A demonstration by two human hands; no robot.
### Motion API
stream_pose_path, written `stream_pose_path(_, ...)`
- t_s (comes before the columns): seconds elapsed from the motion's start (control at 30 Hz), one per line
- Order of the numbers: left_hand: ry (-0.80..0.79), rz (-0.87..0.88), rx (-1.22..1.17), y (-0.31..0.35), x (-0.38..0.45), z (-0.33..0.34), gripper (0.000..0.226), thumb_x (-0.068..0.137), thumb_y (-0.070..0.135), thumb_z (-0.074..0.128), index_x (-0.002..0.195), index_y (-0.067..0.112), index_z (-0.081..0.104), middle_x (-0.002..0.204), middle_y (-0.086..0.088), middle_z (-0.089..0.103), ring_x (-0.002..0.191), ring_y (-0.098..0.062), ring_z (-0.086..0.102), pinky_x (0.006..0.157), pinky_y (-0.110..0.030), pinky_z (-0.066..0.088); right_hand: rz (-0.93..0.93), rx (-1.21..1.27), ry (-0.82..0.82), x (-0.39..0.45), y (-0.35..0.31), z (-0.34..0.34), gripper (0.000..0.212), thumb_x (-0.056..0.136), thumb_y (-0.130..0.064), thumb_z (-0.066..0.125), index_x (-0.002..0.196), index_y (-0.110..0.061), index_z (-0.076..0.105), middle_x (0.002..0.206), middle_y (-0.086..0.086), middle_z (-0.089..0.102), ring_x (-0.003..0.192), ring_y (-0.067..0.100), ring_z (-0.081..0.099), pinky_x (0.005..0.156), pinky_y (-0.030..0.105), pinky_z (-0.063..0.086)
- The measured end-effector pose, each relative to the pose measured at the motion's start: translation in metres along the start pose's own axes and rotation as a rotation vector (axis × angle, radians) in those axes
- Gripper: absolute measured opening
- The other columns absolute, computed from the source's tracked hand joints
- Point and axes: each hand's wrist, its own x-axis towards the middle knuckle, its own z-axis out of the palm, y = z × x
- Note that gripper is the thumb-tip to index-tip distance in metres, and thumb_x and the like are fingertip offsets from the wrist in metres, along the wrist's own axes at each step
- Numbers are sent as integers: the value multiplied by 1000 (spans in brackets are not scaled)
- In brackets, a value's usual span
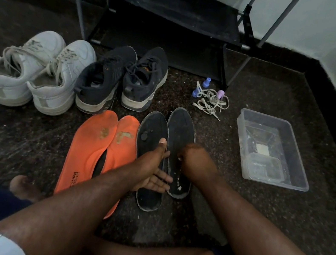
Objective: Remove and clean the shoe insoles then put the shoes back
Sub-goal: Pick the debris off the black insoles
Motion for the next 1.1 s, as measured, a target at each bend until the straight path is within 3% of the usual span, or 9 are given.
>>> stream_pose_path(0.1, 1, 2, 6, 1, 2, 0, 83, 87, 83, 14, 155, 37, 26, 118, -30, 65, 102, -43, 69, 87, -48, 58, -99, -4, -75, -8, -14, -1, 20, 87, -15, 57, 102, -11, 69, 100, 8, 66, 91, 24, 63, 80, 34, 51)
stream_pose_path(0.27, 3, 4, 2, -1, 0, -1, 82, 88, 82, 16, 155, 37, 27, 117, -30, 66, 100, -43, 70, 84, -46, 59, 50, -21, -8, 0, 3, -1, 18, 87, -17, 58, 99, -18, 72, 98, 4, 66, 87, 22, 63, 77, 34, 53)
stream_pose_path(0.5, -6, 10, 47, 0, 2, 1, 78, 89, 81, 17, 154, 40, 29, 116, -28, 66, 99, -40, 71, 81, -43, 60, 56, -4, 2, -2, -2, 1, 15, 89, -17, 57, 92, -17, 72, 90, 3, 65, 80, 21, 63, 73, 34, 54)
stream_pose_path(0.7, -4, -1, 39, 0, 2, 1, 80, 89, 80, 18, 154, 35, 32, 114, -29, 67, 99, -41, 70, 85, -45, 59, -10, 29, -42, 0, 6, 1, 19, 85, -18, 61, 98, -20, 74, 98, 3, 68, 89, 22, 64, 79, 33, 53)
stream_pose_path(0.83, -6, -9, 22, 0, 3, -1, 80, 89, 80, 19, 152, 34, 35, 114, -29, 67, 99, -41, 70, 84, -45, 59, 104, 70, -5, -1, 24, -1, 19, 88, -21, 63, 101, -17, 75, 104, 5, 71, 95, 22, 66, 86, 31, 51)
stream_pose_path(1.0, -5, -8, 20, -1, 2, -1, 81, 89, 81, 17, 153, 34, 35, 115, -29, 67, 98, -41, 71, 84, -45, 59, 67, 77, -74, -3, 19, 5, 19, 88, -28, 66, 101, -18, 76, 104, 1, 73, 95, 18, 67, 84, 28, 51)
stream_pose_path(1.1, -8, -6, 18, -1, 3, -1, 81, 89, 81, 17, 152, 34, 35, 114, -29, 67, 98, -40, 71, 85, -45, 59, 132, 116, -16, -1, 26, 4, 19, 88, -29, 64, 98, -18, 76, 101, 4, 73, 91, 21, 67, 81, 29, 52)
